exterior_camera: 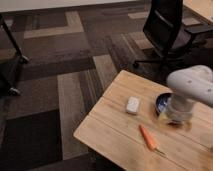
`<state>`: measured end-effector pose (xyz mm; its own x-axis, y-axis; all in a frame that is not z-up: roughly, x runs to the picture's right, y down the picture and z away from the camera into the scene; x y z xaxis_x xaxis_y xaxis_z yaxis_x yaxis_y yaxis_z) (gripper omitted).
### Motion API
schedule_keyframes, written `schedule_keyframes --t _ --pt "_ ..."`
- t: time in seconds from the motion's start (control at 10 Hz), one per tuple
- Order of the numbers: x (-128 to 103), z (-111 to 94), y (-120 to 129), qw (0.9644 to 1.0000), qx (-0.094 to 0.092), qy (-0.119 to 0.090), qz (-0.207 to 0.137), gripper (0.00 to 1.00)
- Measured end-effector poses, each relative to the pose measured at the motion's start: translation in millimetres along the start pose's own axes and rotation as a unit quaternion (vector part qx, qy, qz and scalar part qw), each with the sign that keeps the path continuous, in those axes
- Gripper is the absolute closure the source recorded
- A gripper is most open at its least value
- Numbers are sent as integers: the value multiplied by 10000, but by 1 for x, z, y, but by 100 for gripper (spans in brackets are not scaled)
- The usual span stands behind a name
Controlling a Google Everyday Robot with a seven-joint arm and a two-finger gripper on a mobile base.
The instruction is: Place the eraser on the white sponge
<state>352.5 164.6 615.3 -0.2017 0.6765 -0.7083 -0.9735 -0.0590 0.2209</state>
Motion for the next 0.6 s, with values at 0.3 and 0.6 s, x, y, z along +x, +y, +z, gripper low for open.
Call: schedule_keyframes --t 0.3,0.6 --pt "-16 -24 -19 9905 305 -101 -1336 35" --pt "-2 -39 3 9482 184 -265 -3161 35"
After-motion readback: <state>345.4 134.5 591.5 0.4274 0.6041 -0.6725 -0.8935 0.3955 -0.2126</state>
